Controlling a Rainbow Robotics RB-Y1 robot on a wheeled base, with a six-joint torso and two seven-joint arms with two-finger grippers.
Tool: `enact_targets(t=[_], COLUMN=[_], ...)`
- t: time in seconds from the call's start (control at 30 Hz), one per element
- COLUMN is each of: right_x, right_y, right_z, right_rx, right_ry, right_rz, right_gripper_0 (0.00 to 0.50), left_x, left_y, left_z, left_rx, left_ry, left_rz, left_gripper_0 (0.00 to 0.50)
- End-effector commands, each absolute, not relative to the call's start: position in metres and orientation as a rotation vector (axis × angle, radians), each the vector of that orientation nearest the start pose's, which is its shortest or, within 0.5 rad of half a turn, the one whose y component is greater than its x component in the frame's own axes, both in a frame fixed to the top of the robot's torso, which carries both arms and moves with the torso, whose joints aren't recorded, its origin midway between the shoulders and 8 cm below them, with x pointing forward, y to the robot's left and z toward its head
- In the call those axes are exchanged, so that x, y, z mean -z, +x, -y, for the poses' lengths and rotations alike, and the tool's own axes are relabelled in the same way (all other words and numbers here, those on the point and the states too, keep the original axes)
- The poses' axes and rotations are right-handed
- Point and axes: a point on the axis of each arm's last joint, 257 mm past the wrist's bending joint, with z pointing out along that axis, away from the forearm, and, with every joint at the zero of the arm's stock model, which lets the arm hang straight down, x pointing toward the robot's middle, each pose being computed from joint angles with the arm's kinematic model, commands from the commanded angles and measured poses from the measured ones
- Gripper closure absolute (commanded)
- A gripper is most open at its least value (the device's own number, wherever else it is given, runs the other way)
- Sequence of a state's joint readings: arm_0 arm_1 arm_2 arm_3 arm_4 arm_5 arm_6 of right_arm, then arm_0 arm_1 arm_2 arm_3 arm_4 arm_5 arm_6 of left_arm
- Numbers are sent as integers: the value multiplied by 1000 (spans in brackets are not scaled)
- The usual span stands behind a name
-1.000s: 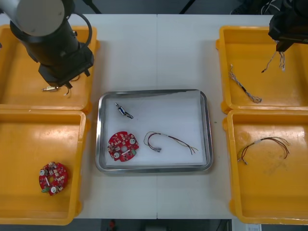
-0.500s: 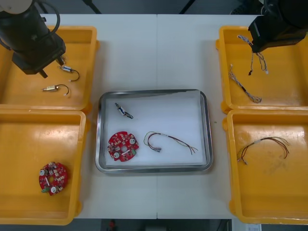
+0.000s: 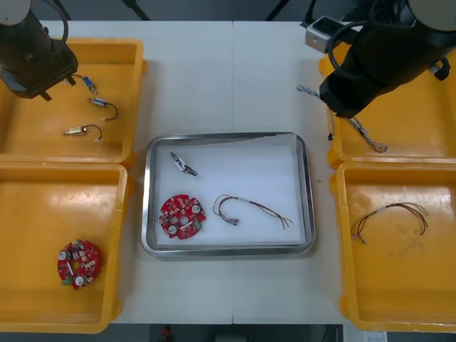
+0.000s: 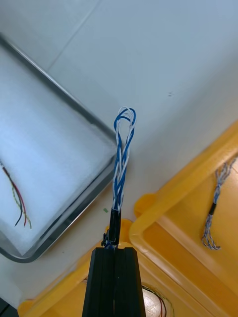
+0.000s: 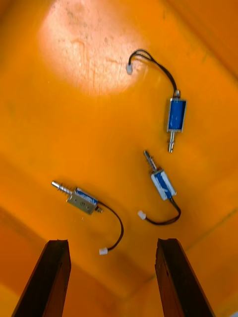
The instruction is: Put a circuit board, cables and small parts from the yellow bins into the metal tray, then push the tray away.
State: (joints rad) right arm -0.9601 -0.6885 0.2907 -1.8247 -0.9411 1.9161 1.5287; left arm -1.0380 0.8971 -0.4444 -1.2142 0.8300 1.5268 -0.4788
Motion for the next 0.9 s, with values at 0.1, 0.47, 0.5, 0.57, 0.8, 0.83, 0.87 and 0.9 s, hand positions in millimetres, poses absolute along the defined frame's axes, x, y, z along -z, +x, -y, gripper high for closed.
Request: enact_targets(t=[0.1,0.47,0.5,0.57,0.8,0.83,0.87,0.9], right_x=[91,132,137,146,179,183,186,190], right_y=[454,460,462,465,480,483,485,489], right_z=[141,98,95,90,71,69,68,66], right_rx=[94,164,176,190,222,226,227,231], right_ry=[-1312,-1700,-1724,-1761,-1889,-1906,-1914,-1928], right_rz=[-2378,-2076,-2050,-2012,-1881,-1860,-1851,-1835], right_gripper_0=[500,500,500,500,500,500,500,500], left_x=[47,39,39,37,37,36,35,34], left_y=[612,635,638,642,663,669,671,676], left_z=[-394,-416,-417,-417,-411,-407,-409,-406], left_rx=[91,57,66,65,54,77,81,97], left_ry=[-930,-794,-797,-787,-751,-748,-750,-747], left_rz=[-2278,-2241,-2232,-2215,-2149,-2132,-2121,-2106], left_gripper_0=[0,0,0,0,0,0,0,0])
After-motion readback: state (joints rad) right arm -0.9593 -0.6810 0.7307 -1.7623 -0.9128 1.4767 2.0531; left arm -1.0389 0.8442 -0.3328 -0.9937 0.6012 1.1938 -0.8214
